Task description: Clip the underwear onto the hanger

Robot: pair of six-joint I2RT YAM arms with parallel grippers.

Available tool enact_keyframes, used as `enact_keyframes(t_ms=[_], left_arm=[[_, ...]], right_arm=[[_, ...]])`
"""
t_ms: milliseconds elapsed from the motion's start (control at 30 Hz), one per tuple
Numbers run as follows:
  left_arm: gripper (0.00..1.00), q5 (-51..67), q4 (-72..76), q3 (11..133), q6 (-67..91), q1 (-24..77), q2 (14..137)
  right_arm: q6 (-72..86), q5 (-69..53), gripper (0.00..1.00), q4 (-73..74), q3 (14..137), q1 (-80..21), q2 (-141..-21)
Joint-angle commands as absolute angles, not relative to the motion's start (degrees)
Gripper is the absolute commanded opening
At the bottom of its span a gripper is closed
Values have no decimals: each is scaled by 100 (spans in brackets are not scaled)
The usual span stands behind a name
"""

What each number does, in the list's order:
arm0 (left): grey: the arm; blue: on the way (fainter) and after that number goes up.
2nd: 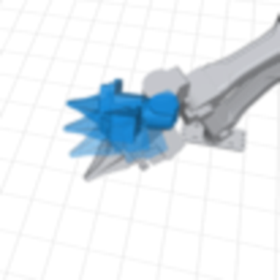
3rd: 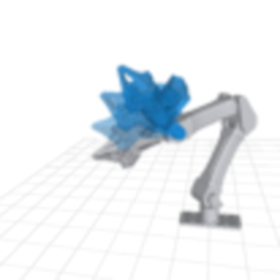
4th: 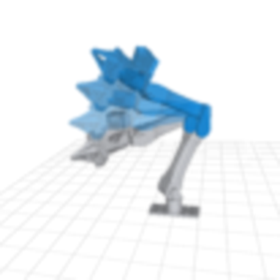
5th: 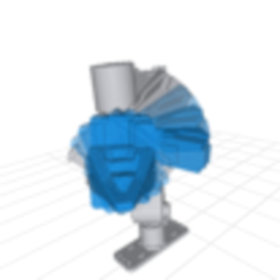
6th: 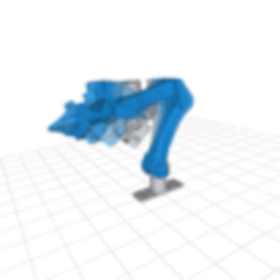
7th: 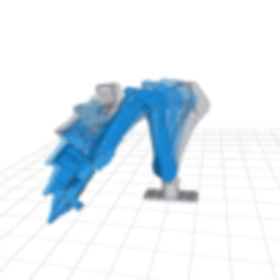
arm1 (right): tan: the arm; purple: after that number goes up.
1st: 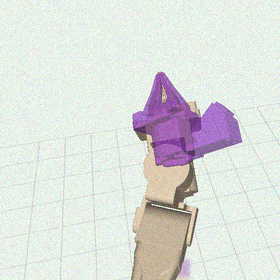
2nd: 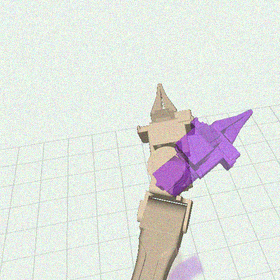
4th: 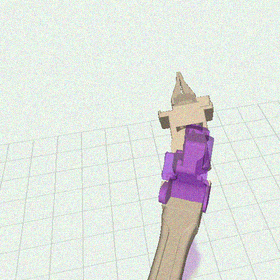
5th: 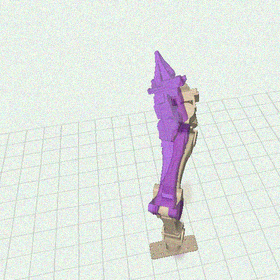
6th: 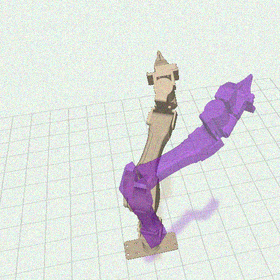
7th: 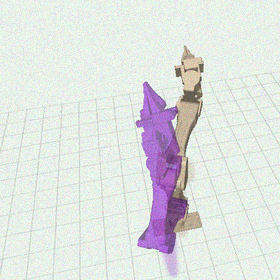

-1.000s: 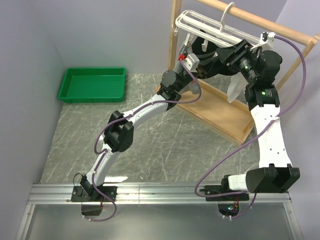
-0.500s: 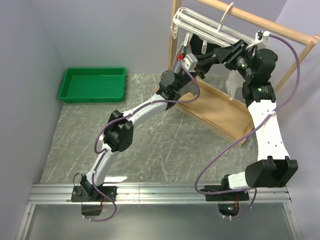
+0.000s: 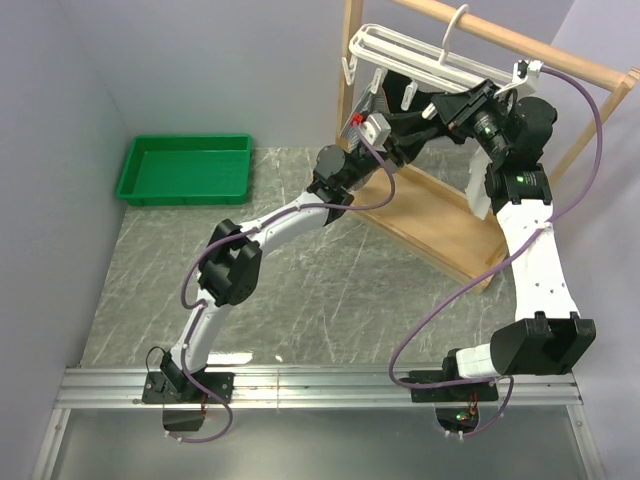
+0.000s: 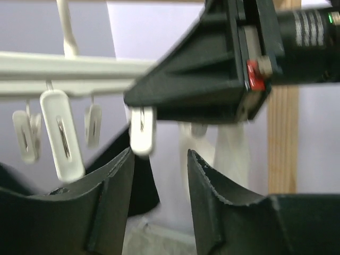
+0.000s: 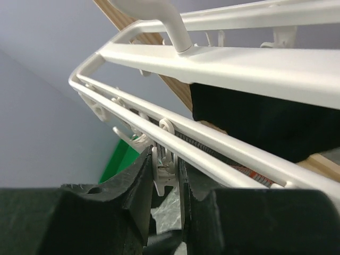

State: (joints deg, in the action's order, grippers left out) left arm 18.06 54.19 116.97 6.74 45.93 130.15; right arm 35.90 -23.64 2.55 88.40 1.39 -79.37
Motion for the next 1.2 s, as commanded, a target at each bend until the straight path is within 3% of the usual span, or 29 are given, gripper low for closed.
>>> enact_keyframes(t_ms=[0,267,467,567,667,700,1000,1167], left_arm=[[49,2101,5704,11050,774,4527,12253],[56,2311,5248,8941,-278,4210,10962],[61,3022,4203,8438,-1677,4113,10688],[70,3453,3178,8727,-2564,4087,10757],[84,3743,1906,9279,-3504,4078,10915],[92,3814,1629,9447,-4020,4069,10986],[97,3560,-1095,11134,-6634,4140,11741],[97,3173,-1758,11769,-7653,4271,12129]], right_arm=[[3551,-2320,0,-220,8868,149,-7787],[3401,-2285,0,-211,8842,141,-7743],[3375,-2259,0,-97,8973,88,-7743],[3366,-2233,0,-62,9026,79,-7708],[3287,-2153,0,78,9097,26,-7655],[3278,-2127,0,96,9114,26,-7638],[3155,-1899,0,246,9123,-263,-7497],[3111,-1811,0,325,9167,-395,-7462]])
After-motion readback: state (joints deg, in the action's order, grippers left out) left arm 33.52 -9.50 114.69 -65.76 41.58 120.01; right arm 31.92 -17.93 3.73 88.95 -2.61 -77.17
